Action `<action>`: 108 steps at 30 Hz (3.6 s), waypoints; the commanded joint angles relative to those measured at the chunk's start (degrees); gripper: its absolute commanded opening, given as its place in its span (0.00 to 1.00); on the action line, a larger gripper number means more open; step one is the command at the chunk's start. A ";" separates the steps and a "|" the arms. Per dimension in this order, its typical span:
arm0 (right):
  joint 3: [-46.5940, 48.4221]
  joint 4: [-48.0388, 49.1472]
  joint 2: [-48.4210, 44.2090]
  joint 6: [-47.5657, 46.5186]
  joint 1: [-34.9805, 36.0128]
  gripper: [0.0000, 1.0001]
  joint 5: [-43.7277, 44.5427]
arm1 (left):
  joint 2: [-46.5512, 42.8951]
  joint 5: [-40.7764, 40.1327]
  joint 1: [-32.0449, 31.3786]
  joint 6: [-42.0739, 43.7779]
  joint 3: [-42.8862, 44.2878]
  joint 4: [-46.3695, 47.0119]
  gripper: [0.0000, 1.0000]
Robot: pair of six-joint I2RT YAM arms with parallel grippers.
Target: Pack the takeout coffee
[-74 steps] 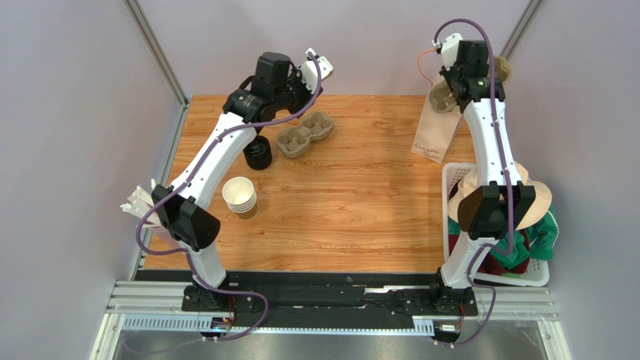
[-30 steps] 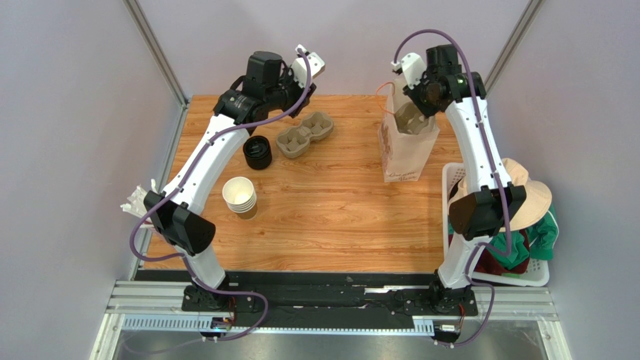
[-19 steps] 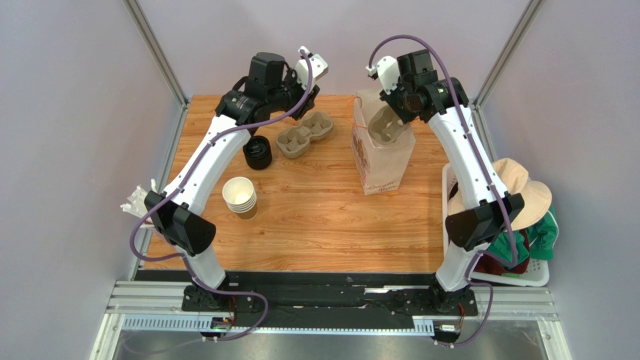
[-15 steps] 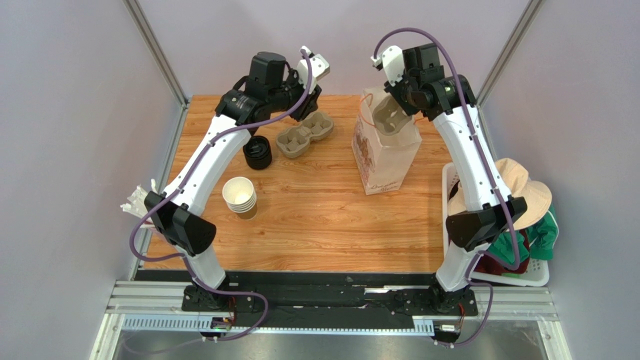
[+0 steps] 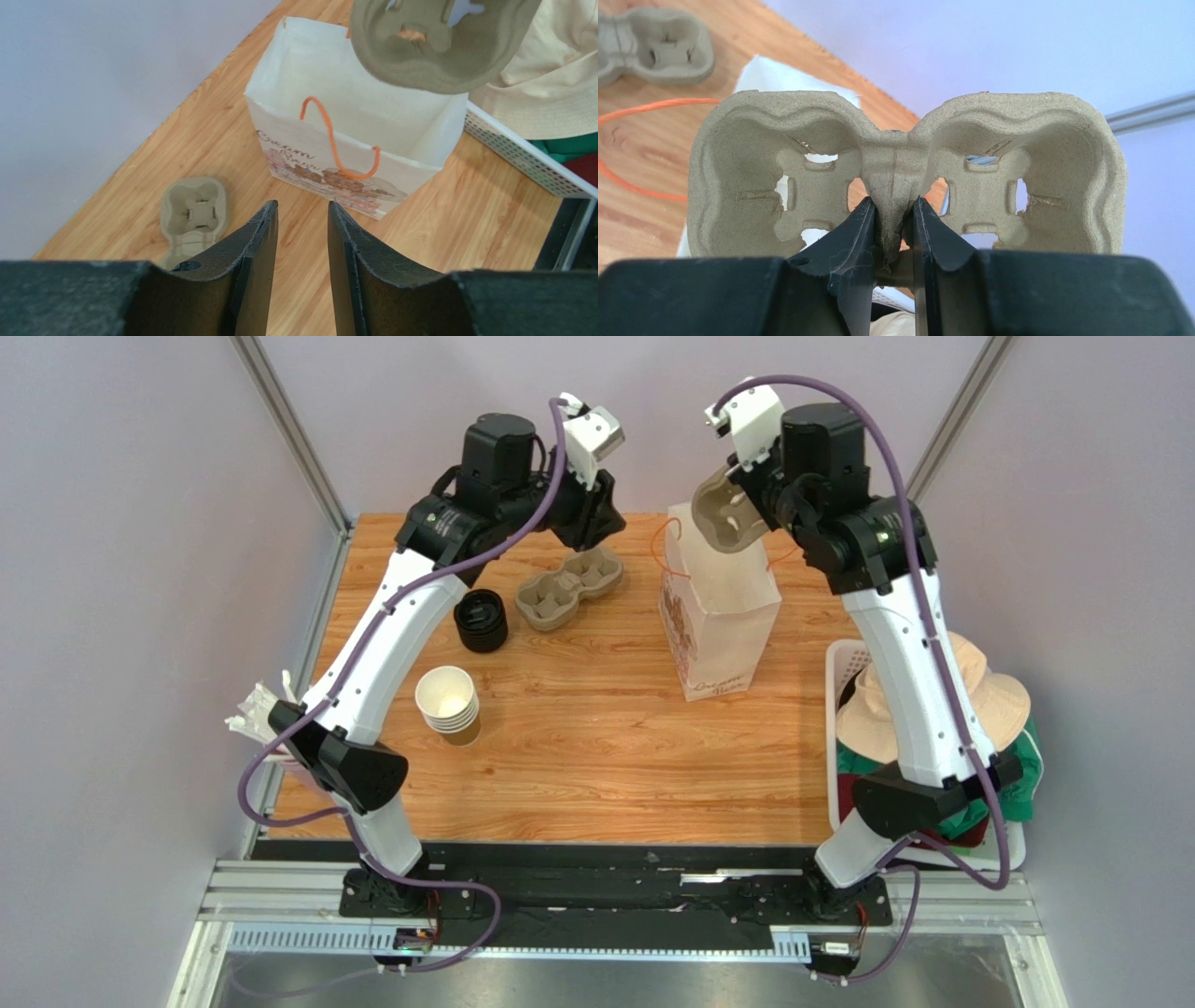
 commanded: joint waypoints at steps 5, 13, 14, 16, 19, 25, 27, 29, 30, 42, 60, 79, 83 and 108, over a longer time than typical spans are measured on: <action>-2.22 10.69 -10.51 -1.27 -0.25 0.25 4.45 | 5.22 0.70 -2.55 -6.24 1.97 1.02 0.41; -11.54 13.86 -17.89 -0.83 -0.25 0.25 5.95 | 8.38 5.88 -2.55 -13.09 3.47 1.37 0.41; -12.33 14.21 -18.42 -0.74 -0.25 0.25 6.04 | 8.64 6.06 -2.55 -13.36 3.64 1.46 0.41; -14.62 14.48 -19.30 -0.30 -0.25 0.25 5.87 | 9.35 6.33 -2.55 -14.41 3.82 1.81 0.41; -16.99 14.74 -20.62 -0.04 -0.25 0.25 5.87 | 10.14 7.03 -2.55 -15.55 3.82 2.51 0.36; -19.45 15.36 -22.03 0.14 -0.25 0.24 6.13 | 11.11 6.77 -2.55 -16.17 4.78 2.78 0.00; -19.72 15.27 -22.38 -0.13 -0.25 0.24 5.78 | 11.11 6.15 -2.55 -15.30 5.14 2.43 0.00; -19.89 15.01 -22.56 -0.74 -0.33 0.24 4.91 | 11.11 5.98 -2.55 -14.33 6.63 0.77 0.00; -19.90 14.83 -22.65 -0.92 -0.16 0.24 4.46 | 11.11 6.06 -2.55 -12.93 7.24 0.15 0.00; -17.09 11.84 -22.82 -0.83 -0.33 0.25 -0.81 | 5.40 12.29 -2.55 -5.29 9.01 -8.28 0.00; -13.48 9.47 -26.60 2.16 -0.25 0.25 -5.99 | -0.05 27.85 -3.87 -4.13 6.55 -11.81 0.00; -11.98 2.09 -28.18 3.65 -0.25 0.25 -22.08 | 0.99 44.42 -4.40 9.53 5.66 -21.34 0.00; -12.77 0.86 -28.80 3.39 -0.16 0.25 -24.80 | 3.72 35.87 -2.47 13.10 7.96 -24.03 0.00; -20.94 -0.20 -20.97 17.27 2.56 0.25 -37.55 | -3.21 18.11 2.46 0.44 -11.20 0.03 0.35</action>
